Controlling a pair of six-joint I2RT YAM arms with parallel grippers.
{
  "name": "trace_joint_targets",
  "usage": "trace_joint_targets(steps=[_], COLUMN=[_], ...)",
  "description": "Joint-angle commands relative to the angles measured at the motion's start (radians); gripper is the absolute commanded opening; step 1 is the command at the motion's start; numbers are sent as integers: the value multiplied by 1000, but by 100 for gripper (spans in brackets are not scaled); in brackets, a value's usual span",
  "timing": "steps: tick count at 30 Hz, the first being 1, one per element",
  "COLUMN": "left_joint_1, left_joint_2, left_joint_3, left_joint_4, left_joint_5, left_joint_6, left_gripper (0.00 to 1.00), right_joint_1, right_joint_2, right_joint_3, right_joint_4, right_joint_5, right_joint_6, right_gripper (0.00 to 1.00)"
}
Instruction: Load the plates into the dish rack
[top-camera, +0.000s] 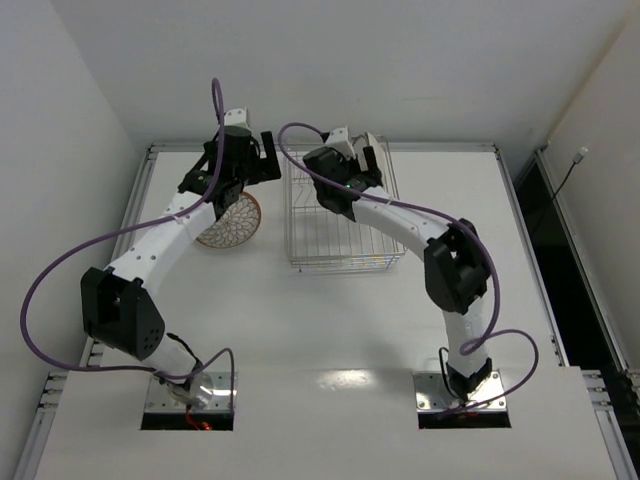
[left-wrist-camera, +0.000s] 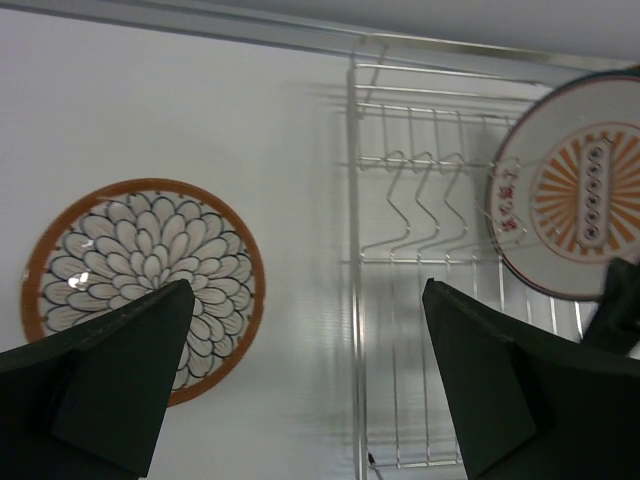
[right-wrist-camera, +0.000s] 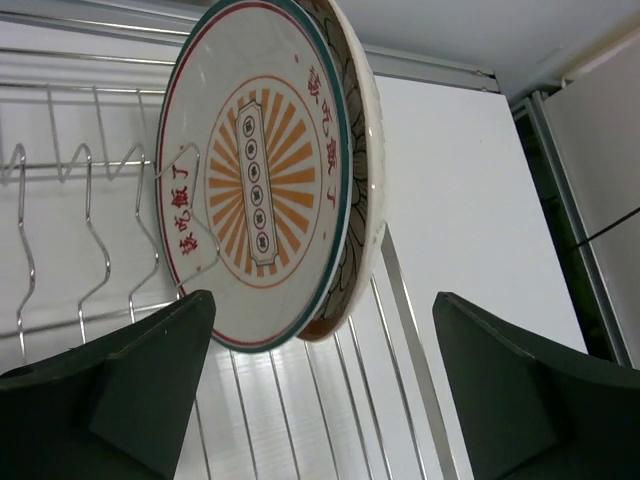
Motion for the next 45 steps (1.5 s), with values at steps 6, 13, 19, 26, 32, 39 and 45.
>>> trace_joint_targets(steps=[6,13,19,26,32,39,45], left_joint_1=[9,9,9,9,9,9,9], left_joint_2=[13,228,381,464,374,161,125], left_joint_3=[15,92,168,193,114,-43,-95], left_joint_4=[14,-58,-153,-196,-85,126,203], left_joint_5=[-164,-26,-65,-140,-119,71,191], left_joint_6=[38,59,68,59,54,150,193], left_gripper=[100,100,100,100,97,97,97], right_joint_1=[22,22,22,22,13,13,13], right_joint_2=[-415,-806,-1078,-1166,-1209,-1209,-1239], right_joint_3=[-237,-579,-744,-744,-773,-791,-822], right_joint_4=[1,-88,-128,-204,-217,-235,-244], right_joint_5=[-326,-474,-509,-500,-480,-471,-440], right_joint_6=[64,139,158,148,139,139,139], right_gripper=[93,99,99,99,99,99,99])
